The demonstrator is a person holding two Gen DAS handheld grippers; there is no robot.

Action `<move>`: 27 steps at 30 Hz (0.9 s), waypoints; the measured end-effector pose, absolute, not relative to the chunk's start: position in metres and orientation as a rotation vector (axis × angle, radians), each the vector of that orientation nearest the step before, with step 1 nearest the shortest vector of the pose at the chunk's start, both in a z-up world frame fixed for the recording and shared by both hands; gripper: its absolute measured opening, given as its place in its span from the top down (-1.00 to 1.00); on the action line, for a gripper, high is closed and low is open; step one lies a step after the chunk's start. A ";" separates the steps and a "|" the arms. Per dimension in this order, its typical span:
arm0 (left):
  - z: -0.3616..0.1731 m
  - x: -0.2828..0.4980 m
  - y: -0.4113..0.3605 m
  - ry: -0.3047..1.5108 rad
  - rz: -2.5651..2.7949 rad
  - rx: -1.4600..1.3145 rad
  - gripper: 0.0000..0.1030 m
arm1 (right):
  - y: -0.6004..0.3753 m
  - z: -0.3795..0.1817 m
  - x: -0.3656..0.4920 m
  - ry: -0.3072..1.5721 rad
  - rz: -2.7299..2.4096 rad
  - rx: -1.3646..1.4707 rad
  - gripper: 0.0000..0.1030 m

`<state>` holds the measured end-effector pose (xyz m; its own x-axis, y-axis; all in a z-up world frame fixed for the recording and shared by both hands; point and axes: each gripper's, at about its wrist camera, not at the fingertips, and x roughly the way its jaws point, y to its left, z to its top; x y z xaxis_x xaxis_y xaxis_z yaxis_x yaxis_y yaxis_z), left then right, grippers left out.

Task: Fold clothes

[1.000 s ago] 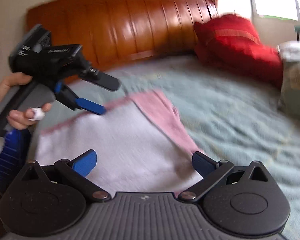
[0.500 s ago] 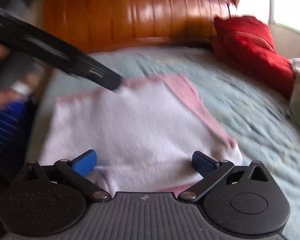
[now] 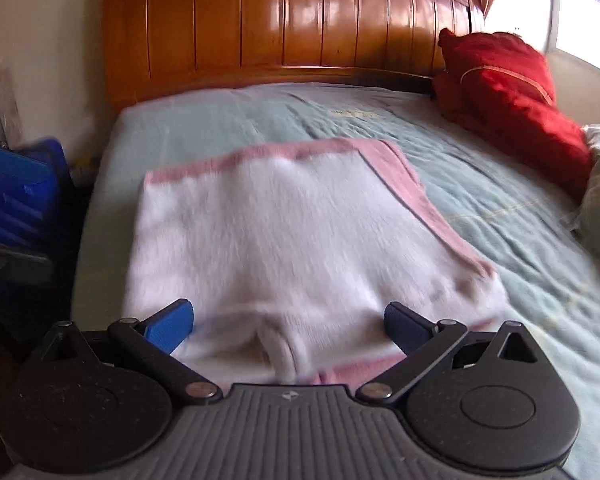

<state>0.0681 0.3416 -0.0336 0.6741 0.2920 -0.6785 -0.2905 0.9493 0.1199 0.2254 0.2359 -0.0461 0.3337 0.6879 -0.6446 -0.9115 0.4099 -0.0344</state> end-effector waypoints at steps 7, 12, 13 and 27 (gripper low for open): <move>-0.051 0.036 0.319 0.759 0.332 -0.005 -0.99 | 0.246 -0.035 0.213 0.589 1.111 -0.387 -1.00; -0.058 0.018 0.314 0.769 0.341 -0.052 -0.99 | 0.254 -0.039 0.204 0.601 1.082 -0.416 -1.00; -0.059 0.016 0.313 0.772 0.348 -0.054 -0.99 | 0.253 -0.035 0.203 0.602 1.093 -0.398 -1.00; -0.065 -0.024 0.311 0.733 0.464 -0.073 -0.99 | 0.256 -0.021 0.198 0.667 1.213 -0.244 -1.00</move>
